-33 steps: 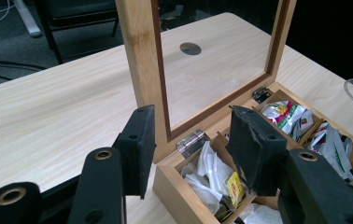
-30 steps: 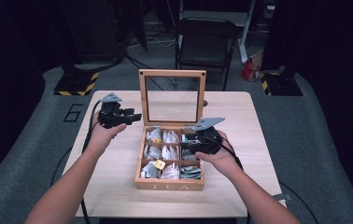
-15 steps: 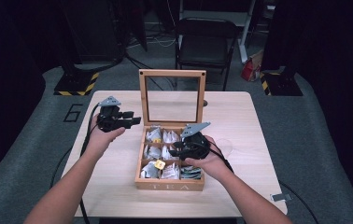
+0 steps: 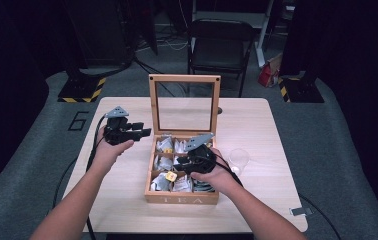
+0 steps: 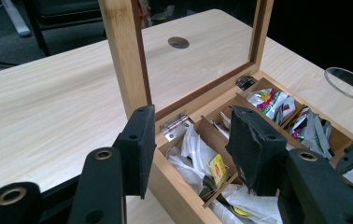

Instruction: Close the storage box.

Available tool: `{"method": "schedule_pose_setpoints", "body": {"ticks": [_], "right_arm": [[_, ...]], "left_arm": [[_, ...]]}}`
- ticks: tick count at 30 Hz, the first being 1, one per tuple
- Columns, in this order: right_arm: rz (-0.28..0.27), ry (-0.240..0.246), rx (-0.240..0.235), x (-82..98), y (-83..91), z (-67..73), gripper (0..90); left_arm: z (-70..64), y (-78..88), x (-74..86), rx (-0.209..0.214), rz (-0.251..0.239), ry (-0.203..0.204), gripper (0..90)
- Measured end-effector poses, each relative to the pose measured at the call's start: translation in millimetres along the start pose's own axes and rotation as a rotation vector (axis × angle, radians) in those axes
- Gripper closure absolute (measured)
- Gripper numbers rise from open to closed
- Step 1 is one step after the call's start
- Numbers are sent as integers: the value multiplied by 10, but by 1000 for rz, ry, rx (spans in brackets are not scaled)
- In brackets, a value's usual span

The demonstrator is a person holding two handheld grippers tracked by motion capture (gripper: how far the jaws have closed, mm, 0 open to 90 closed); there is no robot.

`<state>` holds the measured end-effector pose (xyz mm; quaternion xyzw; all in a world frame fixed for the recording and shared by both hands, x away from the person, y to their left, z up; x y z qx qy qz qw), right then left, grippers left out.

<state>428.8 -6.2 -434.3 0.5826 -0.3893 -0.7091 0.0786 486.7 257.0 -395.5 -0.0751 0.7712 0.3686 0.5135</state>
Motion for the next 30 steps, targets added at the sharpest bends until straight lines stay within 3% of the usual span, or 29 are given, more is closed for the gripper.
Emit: {"method": "schedule_pose_setpoints", "body": {"ticks": [10, 19, 30], "right_arm": [[15, 36, -30, -31, -128, 94, 746], [20, 22, -39, -50, -198, 139, 764], [41, 53, -45, -82, -335, 202, 778]], "left_arm": [[-14, 12, 56, -2, 5, 1, 513], [-30, 37, 74, 3, -3, 4, 513], [-18, 37, 76, 1, 0, 7, 514]]}}
Point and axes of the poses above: each handheld gripper's, and its own axes: y roughly backward along the jaws, x roughly out of its underside, z roughly to its left, the point moved 2 cm from there along -y, roughly forward along the jaws, and after that the axes turned 6 degrees about x, right-handed, at the moved point
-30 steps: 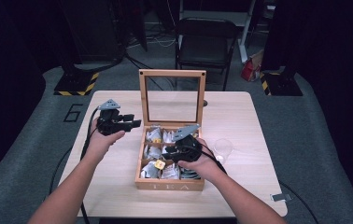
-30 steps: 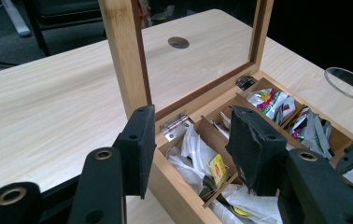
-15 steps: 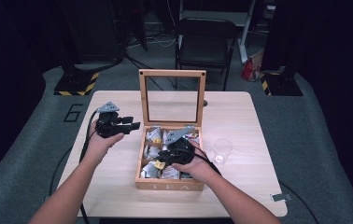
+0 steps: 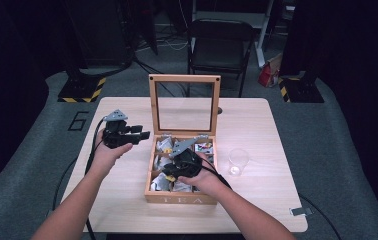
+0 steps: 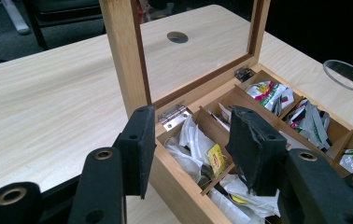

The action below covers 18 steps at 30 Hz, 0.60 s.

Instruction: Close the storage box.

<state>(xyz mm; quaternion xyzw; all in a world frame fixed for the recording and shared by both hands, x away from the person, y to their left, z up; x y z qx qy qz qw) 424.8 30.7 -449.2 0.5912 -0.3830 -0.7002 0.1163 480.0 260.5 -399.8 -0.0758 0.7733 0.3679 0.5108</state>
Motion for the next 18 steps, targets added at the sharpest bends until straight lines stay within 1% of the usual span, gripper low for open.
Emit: {"method": "schedule_pose_setpoints", "body": {"ticks": [3, 4, 5, 6, 12, 18], "right_arm": [[8, -13, 3, 2, -25, 5, 785], [8, -2, 0, 2, -36, -4, 785], [14, -11, 2, 5, -45, 0, 785], [16, -12, 2, 7, -55, 5, 785], [26, -1, 3, 5, -91, 28, 803], [47, -2, 13, 19, -125, 28, 827]], "left_arm": [[6, 10, 3, -2, 4, -3, 514], [8, 12, 3, -3, 3, -4, 514], [13, 19, 1, -2, 7, -5, 514], [13, 20, 0, -6, 0, -3, 514], [27, 41, -3, -7, -1, -4, 514], [30, 55, -6, -5, 0, 0, 514]]}}
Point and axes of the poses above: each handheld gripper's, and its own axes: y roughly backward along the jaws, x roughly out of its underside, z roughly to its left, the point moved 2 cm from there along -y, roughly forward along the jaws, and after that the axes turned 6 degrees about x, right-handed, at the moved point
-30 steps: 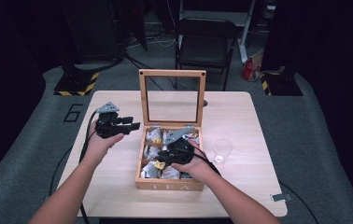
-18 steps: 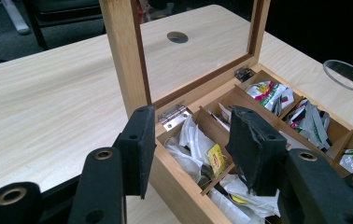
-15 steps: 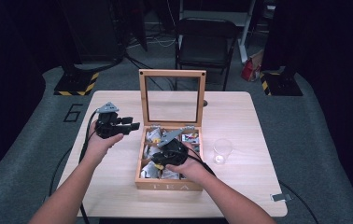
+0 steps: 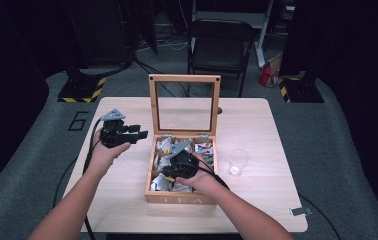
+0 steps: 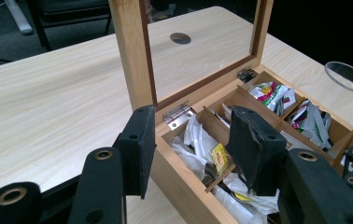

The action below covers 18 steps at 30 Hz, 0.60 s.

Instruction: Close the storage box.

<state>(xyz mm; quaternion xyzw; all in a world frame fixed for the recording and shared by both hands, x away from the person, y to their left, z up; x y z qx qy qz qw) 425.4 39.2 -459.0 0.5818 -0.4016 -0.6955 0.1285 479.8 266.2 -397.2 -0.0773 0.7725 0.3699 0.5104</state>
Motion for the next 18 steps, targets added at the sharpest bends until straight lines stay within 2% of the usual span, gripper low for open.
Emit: {"method": "schedule_pose_setpoints", "body": {"ticks": [6, 10, 18], "right_arm": [[10, 9, 5, 6, -14, -2, 900], [9, 11, -1, 4, -8, 4, 900], [-34, 13, -7, -23, 94, 17, 900]], "left_arm": [[-1, -3, -5, -2, -1, -3, 514], [0, -7, -4, -3, 0, -3, 514], [3, 3, -5, -6, -2, -1, 514]]}}
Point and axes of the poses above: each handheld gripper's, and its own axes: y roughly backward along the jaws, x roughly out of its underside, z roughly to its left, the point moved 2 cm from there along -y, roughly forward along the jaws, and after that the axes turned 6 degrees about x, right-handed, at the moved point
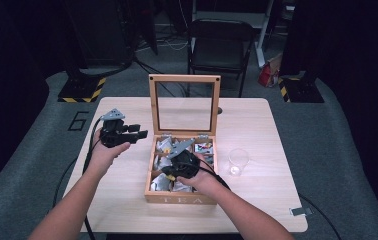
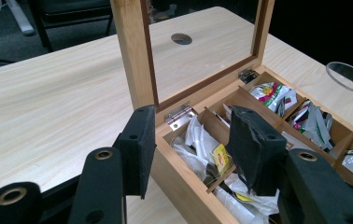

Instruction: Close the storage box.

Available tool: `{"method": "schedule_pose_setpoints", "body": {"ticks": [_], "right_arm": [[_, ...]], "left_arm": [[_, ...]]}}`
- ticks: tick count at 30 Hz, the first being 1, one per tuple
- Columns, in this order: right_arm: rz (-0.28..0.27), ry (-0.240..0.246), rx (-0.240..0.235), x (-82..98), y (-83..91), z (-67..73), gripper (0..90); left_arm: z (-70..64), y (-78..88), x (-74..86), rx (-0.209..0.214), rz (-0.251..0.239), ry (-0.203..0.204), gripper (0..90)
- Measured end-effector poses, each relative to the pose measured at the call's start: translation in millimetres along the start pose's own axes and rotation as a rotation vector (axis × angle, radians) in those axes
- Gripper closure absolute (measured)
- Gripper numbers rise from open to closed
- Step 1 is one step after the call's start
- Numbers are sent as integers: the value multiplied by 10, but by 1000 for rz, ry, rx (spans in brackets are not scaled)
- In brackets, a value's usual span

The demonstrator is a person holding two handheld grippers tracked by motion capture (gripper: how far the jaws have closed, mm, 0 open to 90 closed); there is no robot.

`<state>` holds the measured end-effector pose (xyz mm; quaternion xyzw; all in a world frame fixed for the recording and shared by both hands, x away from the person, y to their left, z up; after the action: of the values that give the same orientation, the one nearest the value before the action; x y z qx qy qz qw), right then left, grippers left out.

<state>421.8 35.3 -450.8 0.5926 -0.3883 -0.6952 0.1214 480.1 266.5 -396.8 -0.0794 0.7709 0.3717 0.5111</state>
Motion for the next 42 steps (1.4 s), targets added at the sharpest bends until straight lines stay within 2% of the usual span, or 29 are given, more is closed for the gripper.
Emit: {"method": "schedule_pose_setpoints", "body": {"ticks": [5, 10, 11, 13, 18, 22, 29, 36, 42], "right_arm": [[-17, 5, 2, -6, 69, 0, 900], [-51, -18, -4, -25, 157, 3, 900], [-57, 1, -3, -28, 170, -11, 900], [-54, -19, -3, -28, 191, -1, 900], [-19, -17, -12, 4, 137, -18, 900], [-10, -3, -23, 7, 66, -35, 838], [9, -16, -63, -3, -26, -34, 769], [28, -16, -91, 2, -81, -28, 753], [31, -6, -117, 14, -61, -15, 869]], "left_arm": [[1, 1, -1, -1, 0, 0, 514], [-1, -4, -7, -4, 0, -5, 514], [-2, -4, -9, -1, 0, -4, 514], [-4, -8, -13, -2, -1, -8, 514], [-18, -18, -12, -1, 2, -5, 514], [-13, -17, -11, 1, 7, -5, 514], [-1, -1, -8, -3, 3, -6, 514], [0, 9, -3, -5, 2, -6, 514], [1, 6, -1, -6, 2, -4, 514]]}}
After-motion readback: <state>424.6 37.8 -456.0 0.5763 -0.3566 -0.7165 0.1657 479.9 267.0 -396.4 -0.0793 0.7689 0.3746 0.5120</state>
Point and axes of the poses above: each handheld gripper's, and its own axes: y roughly backward along the jaws, x roughly out of its underside, z roughly to its left, the point moved 2 cm from there along -y, roughly forward along the jaws, and after that the axes turned 6 degrees about x, right-handed, at the moved point
